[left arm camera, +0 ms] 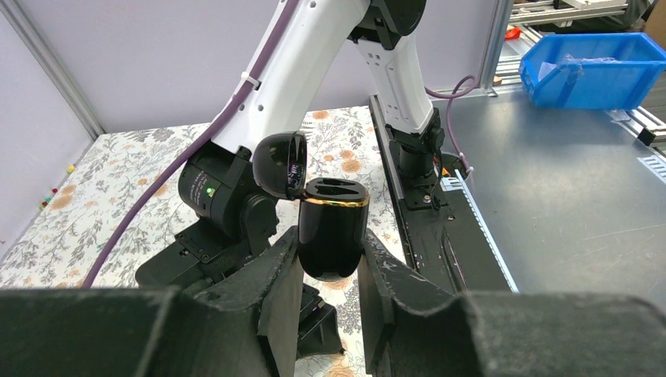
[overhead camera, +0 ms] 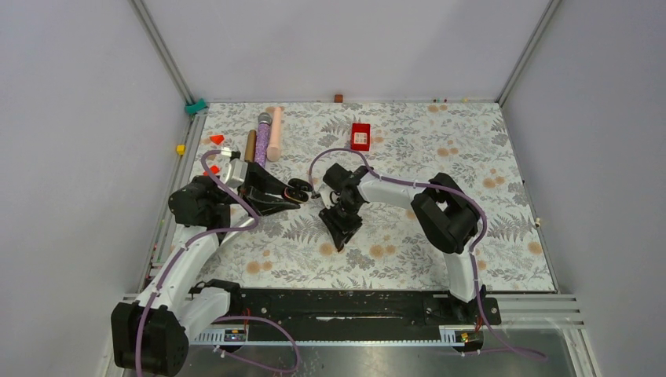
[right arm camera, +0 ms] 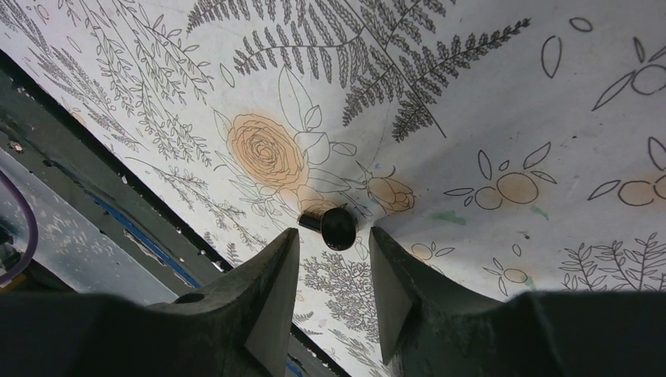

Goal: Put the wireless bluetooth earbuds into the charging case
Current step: Pick up the earbud from the center of the board.

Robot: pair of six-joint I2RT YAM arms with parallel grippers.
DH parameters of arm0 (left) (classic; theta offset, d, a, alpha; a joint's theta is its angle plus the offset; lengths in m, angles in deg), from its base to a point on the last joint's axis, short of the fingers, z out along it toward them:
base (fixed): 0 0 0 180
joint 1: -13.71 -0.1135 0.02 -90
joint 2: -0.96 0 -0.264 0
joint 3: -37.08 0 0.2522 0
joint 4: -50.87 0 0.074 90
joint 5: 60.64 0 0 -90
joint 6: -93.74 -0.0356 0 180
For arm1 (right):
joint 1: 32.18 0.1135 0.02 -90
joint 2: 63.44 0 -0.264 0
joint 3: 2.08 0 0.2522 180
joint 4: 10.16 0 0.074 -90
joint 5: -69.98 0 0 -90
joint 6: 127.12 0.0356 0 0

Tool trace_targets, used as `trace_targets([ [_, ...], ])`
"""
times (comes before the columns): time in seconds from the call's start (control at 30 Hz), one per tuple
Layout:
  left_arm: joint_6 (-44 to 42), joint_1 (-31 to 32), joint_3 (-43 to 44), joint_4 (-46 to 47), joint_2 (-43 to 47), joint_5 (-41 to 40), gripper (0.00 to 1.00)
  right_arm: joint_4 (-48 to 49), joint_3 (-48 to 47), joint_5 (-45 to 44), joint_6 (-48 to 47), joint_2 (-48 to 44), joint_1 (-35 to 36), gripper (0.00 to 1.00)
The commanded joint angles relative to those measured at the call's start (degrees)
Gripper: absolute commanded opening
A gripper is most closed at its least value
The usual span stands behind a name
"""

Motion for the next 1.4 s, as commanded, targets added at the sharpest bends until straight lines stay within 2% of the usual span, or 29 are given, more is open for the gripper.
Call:
trace_targets([
  [0.0,-2.48,-0.31,-0.42,-0.35,0.64,-1.79,0.0,-0.33,-1.77,-1.64,1.7,1.67,0.58,0.45],
  [0.23,-2.05,-0.27,-0.3,0.14,0.62,-1.84,0.0,-0.93,-1.86,-1.67,1.67,2.84,0.84,0.41],
  [0.6,-1.91,-0.25,-0.34,0.39,0.44,-2.0,0.0,-1.62,-2.3,-5.72,1.16,3.07,2.41,0.42],
  [0.9,-1.29,-0.27,-0.3,1.1,0.51,-2.14,0.0,-1.74,-2.37,-8.07,1.0,3.79,3.17,0.31],
  [1.03,-1.42,-0.29,-0.4,1.23,0.62,-2.2,0.0,-1.7,-2.62,-8.89,0.06,3.24,3.32,0.21],
  [1.1,-1.51,-0.27,-0.63,1.17,0.46,-2.3,0.0,-1.62,-2.94,-8.88,-1.4,2.05,3.3,0.17],
  [1.37,-1.51,-0.36,-1.12,1.19,0.31,-4.4,0.0,0.03,-2.72,-9.27,-9.29,-11.43,3.23,0.16],
])
